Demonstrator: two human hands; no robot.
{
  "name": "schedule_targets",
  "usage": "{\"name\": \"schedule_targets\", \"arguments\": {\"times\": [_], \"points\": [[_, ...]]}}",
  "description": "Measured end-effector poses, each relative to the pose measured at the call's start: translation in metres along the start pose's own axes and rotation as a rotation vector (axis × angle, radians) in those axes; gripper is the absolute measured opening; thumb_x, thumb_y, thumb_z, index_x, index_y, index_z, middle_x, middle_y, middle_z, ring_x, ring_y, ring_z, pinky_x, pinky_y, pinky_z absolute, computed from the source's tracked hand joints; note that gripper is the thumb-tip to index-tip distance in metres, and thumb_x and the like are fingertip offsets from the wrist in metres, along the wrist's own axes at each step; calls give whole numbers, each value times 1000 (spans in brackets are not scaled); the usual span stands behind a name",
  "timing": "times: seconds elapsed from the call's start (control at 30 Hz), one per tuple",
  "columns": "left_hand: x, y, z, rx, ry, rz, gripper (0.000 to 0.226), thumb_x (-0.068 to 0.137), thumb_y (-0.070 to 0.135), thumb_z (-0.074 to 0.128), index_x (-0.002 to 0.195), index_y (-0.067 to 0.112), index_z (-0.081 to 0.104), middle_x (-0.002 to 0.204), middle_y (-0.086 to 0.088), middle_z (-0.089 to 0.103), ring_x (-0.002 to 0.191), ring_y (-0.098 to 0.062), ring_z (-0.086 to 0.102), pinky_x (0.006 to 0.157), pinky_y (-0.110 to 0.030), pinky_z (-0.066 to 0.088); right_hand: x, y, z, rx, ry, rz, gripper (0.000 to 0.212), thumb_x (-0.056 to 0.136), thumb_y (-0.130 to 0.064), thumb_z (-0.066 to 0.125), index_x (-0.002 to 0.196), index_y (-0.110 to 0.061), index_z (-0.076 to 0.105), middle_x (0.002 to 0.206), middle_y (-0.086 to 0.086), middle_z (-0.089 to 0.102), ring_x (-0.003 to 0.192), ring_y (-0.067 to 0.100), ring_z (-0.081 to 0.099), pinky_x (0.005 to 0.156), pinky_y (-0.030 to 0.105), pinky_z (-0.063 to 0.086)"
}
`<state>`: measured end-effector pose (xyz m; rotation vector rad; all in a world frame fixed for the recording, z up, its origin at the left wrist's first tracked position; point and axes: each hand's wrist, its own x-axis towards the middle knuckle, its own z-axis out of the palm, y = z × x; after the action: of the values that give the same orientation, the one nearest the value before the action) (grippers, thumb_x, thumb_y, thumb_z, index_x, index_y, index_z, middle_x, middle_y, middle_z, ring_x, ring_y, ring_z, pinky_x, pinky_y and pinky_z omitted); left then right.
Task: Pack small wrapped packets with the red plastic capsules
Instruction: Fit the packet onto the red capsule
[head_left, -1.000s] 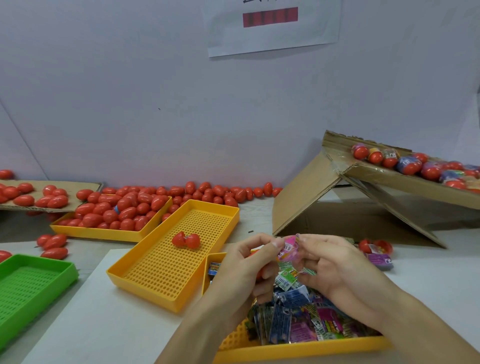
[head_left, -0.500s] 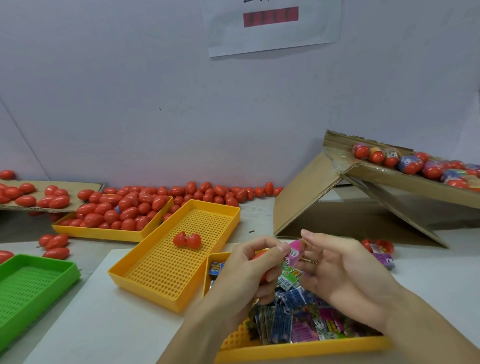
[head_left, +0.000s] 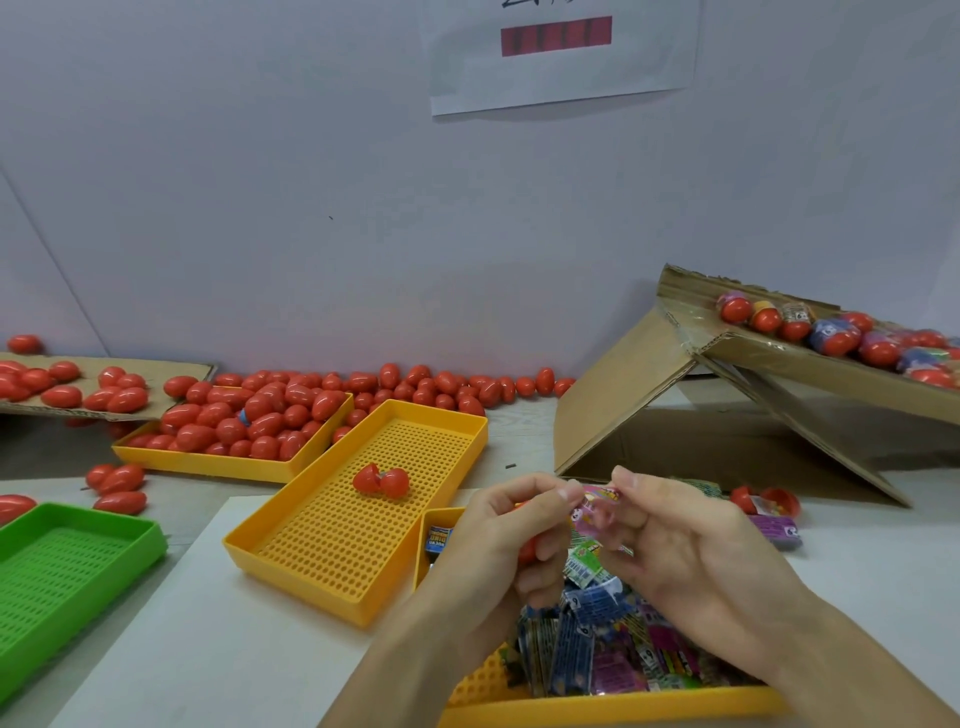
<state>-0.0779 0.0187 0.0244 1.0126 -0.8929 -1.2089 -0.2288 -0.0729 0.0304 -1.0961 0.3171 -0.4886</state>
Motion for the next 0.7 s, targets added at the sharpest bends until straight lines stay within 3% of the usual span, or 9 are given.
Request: {"name": "schedule_targets", "arguments": {"times": [0.1,0.17,0.4,0.57,0.7], "points": [[0,1,-1,-4,15,3,18,84,29,71,82,12,64,56,2,40,41,-9,30,40,-20,29,3,2,2,-84,-9,8,31,79,-43,71,75,-13,74,72,4,62,63,11,50,58,24,42],[-1,1,-1,3,11,4,19,88,28,72,84,11,63,56,2,41,42,-9,31,41,-20,30,6,4,-1,-98,0,16,35,77,-49,75,74,-14,75,69,3,62,60,10,50,53,22,41],[-1,0,0,47,32,22,15,87,26,68,76,16,65,54,3,41,42,-9,30,41,-20,29,22,17,-18,-115,99,102,49,53,-61,92,72,-18,78,66,3,68,56,13,62,49,25,48],[0,-1,1,82,26,34,14,88,23,69,77,15,66,55,2,41,44,-10,30,42,-20,30,25,20,-28,-99,93,145,48,58,-58,91,85,-20,80,67,2,68,59,11,63,52,24,49],[1,0,3,84,65,21,19,91,28,64,84,11,67,60,1,42,47,-10,31,44,-20,28,20,15,-25,-128,53,70,49,66,-54,86,96,-16,79,71,-3,65,65,7,61,57,23,49]]}}
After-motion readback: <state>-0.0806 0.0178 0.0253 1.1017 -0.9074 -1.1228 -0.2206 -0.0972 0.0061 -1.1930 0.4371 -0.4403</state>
